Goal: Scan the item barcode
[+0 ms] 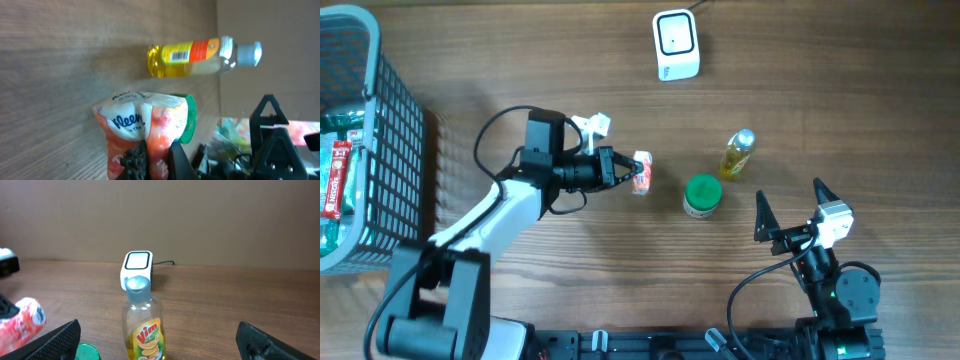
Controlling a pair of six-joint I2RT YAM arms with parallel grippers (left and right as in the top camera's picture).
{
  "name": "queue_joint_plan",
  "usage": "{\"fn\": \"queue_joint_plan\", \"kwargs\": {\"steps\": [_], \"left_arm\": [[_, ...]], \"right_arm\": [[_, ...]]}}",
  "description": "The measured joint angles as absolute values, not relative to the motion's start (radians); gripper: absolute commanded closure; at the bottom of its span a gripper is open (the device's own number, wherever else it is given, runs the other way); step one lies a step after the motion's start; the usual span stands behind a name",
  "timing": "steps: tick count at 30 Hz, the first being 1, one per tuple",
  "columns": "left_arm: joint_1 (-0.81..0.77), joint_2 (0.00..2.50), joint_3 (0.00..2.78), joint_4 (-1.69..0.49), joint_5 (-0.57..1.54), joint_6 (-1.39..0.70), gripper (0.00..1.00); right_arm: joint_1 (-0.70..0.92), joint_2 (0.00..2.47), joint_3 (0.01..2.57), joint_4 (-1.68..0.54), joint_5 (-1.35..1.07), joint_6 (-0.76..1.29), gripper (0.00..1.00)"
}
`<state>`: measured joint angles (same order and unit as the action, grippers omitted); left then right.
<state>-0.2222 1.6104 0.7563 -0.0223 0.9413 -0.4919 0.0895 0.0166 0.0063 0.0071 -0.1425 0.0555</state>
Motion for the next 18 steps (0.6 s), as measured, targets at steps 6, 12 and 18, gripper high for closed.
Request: {"fn": "queue_joint_plan", "kwargs": {"steps": [6, 12, 18], "left_arm": [[-0.222, 1.746, 0.755, 0.031, 0.989, -0.498, 0.96], [-0.234, 1.83, 0.754, 0.049, 1.008, -0.499, 0.93], [-0.25, 1.837, 0.751, 0.067, 1.016, -0.496, 0.72]], "right_arm": [[0.09, 0.017, 0.006, 0.007, -0.142, 0.056, 0.0], [0.089, 0.017, 0.006, 0.007, -0.142, 0.056, 0.0], [0.089, 0.017, 0.006, 0.007, -0.142, 0.056, 0.0]]}}
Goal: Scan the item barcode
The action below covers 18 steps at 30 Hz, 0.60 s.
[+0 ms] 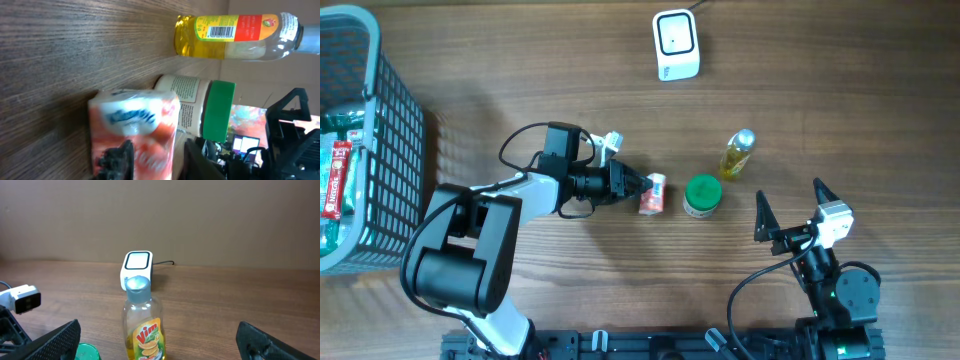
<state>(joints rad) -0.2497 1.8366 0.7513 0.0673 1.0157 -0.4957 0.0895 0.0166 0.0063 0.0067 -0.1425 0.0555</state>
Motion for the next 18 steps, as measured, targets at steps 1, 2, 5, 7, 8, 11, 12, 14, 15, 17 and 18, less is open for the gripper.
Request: {"fn": "queue_joint_plan", "kwargs": {"steps": [1, 2, 5, 7, 8, 11, 12, 14, 15, 17, 18], "left_arm": [[-0.25, 1.837, 0.751, 0.06, 1.013, -0.493, 0.71], [-0.25, 1.837, 0.751, 0.051, 1.007, -0.49, 0.71], [-0.25, 1.837, 0.751, 0.033, 0.988, -0.482, 0.67], [-0.25, 1.837, 0.751, 0.03, 0.978, -0.476, 0.67], [-0.25, 1.837, 0.751, 0.031, 0.974, -0.474, 0.66], [-0.249, 1.835, 0.751, 0.028, 0.958, -0.472, 0.64], [-0.248, 1.828, 0.751, 0.016, 0.95, -0.472, 0.63], [-0.239, 1.785, 0.759, -0.068, 0.914, -0.47, 0.58], [-0.231, 1.74, 0.785, -0.156, 0.878, -0.466, 0.57], [-0.216, 1.668, 0.873, -0.324, 0.795, -0.447, 0.47], [-0.208, 1.625, 0.979, -0.472, 0.707, -0.426, 0.34]], "right_arm": [[0.089, 0.017, 0.006, 0.007, -0.142, 0.056, 0.0], [0.09, 0.017, 0.006, 0.007, -0.142, 0.056, 0.0], [0.089, 0.017, 0.006, 0.007, -0.142, 0.056, 0.0], [0.09, 0.017, 0.006, 0.007, -0.142, 0.056, 0.0], [0.09, 0.017, 0.006, 0.007, -0.142, 0.056, 0.0], [0.09, 0.017, 0.006, 0.007, -0.142, 0.056, 0.0], [0.089, 0.017, 0.006, 0.007, -0.142, 0.056, 0.0], [0.09, 0.017, 0.006, 0.007, -0.142, 0.056, 0.0], [0.09, 0.017, 0.006, 0.007, -0.142, 0.056, 0.0], [0.089, 0.017, 0.006, 0.007, -0.142, 0.056, 0.0], [0.089, 0.017, 0.006, 0.007, -0.142, 0.056, 0.0]]}}
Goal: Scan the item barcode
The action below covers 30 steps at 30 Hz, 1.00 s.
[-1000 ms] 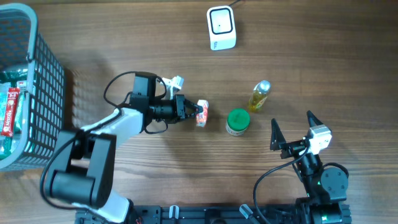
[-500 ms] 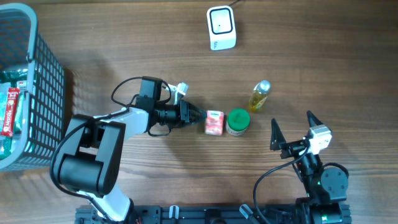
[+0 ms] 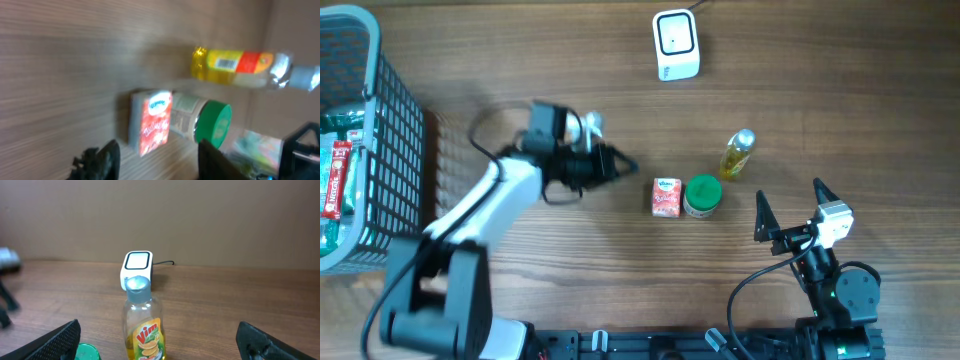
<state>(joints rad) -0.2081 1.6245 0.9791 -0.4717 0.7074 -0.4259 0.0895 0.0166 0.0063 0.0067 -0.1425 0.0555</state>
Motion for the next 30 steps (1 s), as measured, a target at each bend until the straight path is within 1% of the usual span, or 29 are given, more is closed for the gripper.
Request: {"fn": "queue_joint_plan", "kwargs": {"steps": [1, 2, 3, 4, 6, 8, 9, 11, 12, 13, 15, 16, 21, 26, 30], "left_arm": [[-0.2, 1.599, 1.079, -0.59, 0.619, -0.412, 0.19], [-0.19, 1.576, 1.194, -0.677, 0.505, -0.395, 0.1], [-0.18, 1.565, 1.298, -0.752, 0.409, -0.384, 0.07], [-0.167, 1.557, 1.408, -0.816, 0.303, -0.373, 0.06], [-0.124, 1.546, 1.594, -0.869, 0.113, -0.318, 0.0], [-0.062, 1.539, 1.744, -0.882, -0.034, -0.25, 0.0], [-0.02, 1.535, 1.806, -0.883, -0.097, -0.216, 0.0], [0.068, 1.53, 1.876, -0.87, -0.159, -0.175, 0.0], [0.081, 1.529, 1.882, -0.867, -0.187, -0.156, 0.0], [0.172, 1.525, 1.904, -0.855, -0.208, -0.138, 0.0], [0.292, 1.526, 1.906, -0.853, -0.231, -0.09, 0.0], [0.389, 1.539, 1.906, -0.86, -0.247, -0.049, 0.0], [0.623, 1.626, 1.905, -0.899, -0.201, 0.073, 0.0], [0.758, 1.748, 1.859, -0.931, -0.119, 0.171, 0.0], [0.822, 1.846, 1.829, -0.933, -0.021, 0.25, 0.0]], "right_arm": [[0.089, 0.017, 0.006, 0.007, -0.142, 0.056, 0.0], [0.09, 0.018, 0.006, 0.007, -0.142, 0.056, 0.0], [0.09, 0.018, 0.006, 0.007, -0.142, 0.056, 0.0], [0.09, 0.018, 0.006, 0.007, -0.142, 0.056, 0.0], [0.089, 0.018, 0.006, 0.007, -0.142, 0.056, 0.0], [0.089, 0.018, 0.006, 0.007, -0.142, 0.056, 0.0], [0.09, 0.018, 0.006, 0.007, -0.142, 0.056, 0.0], [0.09, 0.018, 0.006, 0.007, -0.142, 0.056, 0.0], [0.09, 0.018, 0.006, 0.007, -0.142, 0.056, 0.0], [0.089, 0.018, 0.006, 0.007, -0.142, 0.056, 0.0], [0.089, 0.018, 0.006, 0.007, -0.142, 0.056, 0.0], [0.09, 0.018, 0.006, 0.007, -0.142, 0.056, 0.0], [0.09, 0.018, 0.006, 0.007, -0.142, 0.056, 0.0], [0.09, 0.018, 0.006, 0.007, -0.142, 0.056, 0.0], [0.089, 0.018, 0.006, 0.007, -0.142, 0.056, 0.0]]}}
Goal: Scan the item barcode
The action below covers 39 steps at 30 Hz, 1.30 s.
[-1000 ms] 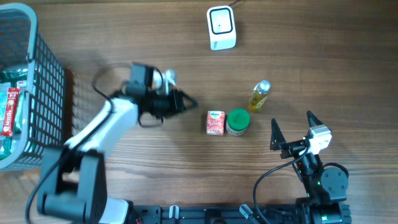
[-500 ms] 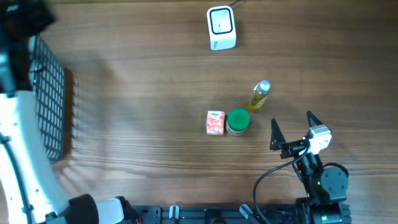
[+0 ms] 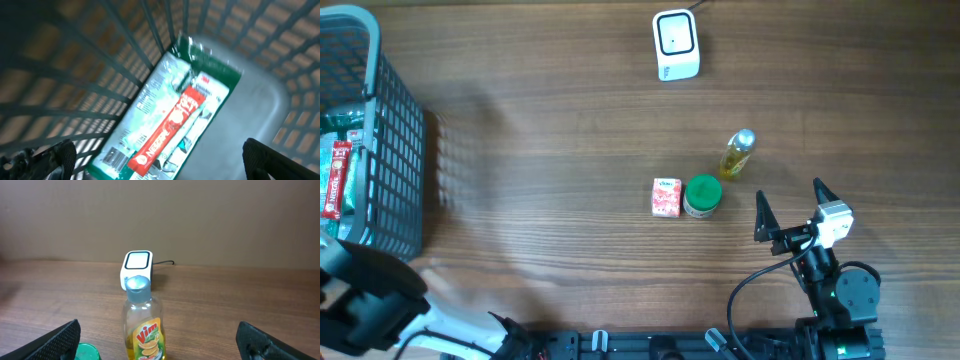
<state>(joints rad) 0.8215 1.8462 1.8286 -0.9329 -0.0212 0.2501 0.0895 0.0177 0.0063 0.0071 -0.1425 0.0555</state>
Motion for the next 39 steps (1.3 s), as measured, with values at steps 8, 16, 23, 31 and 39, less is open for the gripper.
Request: {"fn": "queue_joint_plan", "kwargs": {"steps": [8, 16, 23, 31, 39], "left_arm": [[0.876, 2.033, 1.82, -0.932, 0.062, 0.384, 0.0], [0.877, 2.14, 1.819, -0.915, 0.098, 0.54, 0.0], [0.877, 2.194, 1.81, -0.909, 0.109, 0.649, 0.04], [0.877, 2.195, 1.809, -0.941, 0.156, 0.676, 0.14], [0.854, 2.195, 1.809, -0.958, 0.159, 0.676, 0.11]], "right_arm": [[0.09, 0.018, 0.006, 0.007, -0.142, 0.056, 0.0], [0.09, 0.018, 0.006, 0.007, -0.142, 0.056, 0.0], [0.09, 0.018, 0.006, 0.007, -0.142, 0.056, 0.0], [0.09, 0.018, 0.006, 0.007, -0.142, 0.056, 0.0], [0.09, 0.018, 0.006, 0.007, -0.142, 0.056, 0.0]]}}
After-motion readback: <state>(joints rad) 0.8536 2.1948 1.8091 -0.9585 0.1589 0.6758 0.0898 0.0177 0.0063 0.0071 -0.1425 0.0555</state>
